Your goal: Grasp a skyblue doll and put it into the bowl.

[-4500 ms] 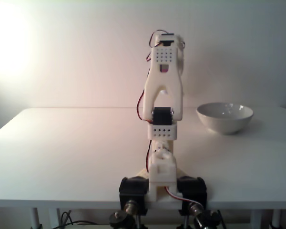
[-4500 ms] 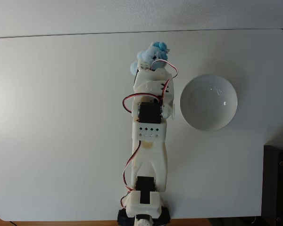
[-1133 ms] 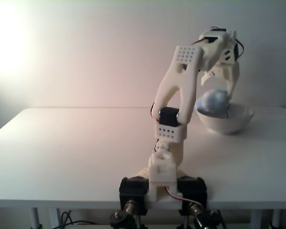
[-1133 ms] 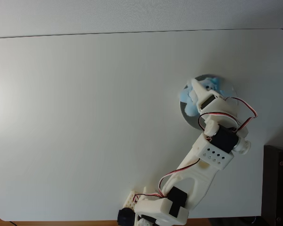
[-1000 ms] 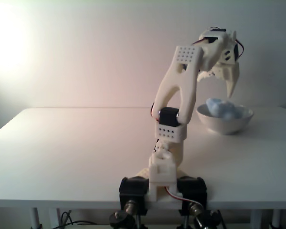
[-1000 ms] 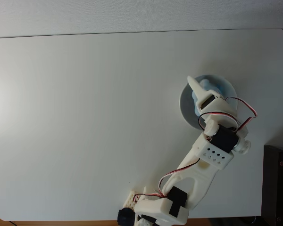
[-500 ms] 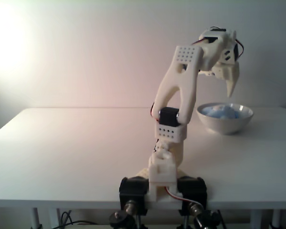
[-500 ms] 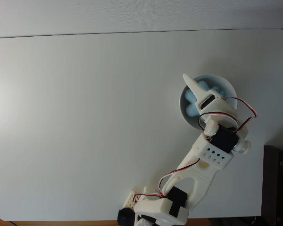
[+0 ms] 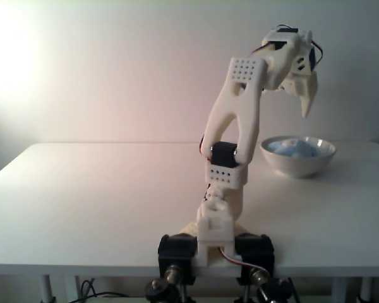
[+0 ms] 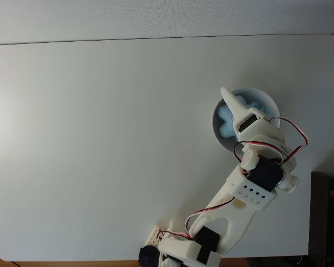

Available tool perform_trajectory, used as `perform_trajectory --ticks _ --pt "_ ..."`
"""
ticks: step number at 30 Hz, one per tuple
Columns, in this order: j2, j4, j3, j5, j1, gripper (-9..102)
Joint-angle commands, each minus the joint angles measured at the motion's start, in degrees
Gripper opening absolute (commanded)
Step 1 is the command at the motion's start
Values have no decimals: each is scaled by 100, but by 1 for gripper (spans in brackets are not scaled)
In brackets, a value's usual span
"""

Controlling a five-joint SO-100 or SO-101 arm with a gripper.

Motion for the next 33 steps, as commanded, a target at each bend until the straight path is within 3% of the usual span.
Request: perform_trajectory --ticks 1,9,26,33 --pt "369 35 -114 35 -79 46" --pt "791 35 -141 35 -97 5" --pt "2900 88 -53 18 -2417 8" --pt "3850 1362 -53 26 -3006 8"
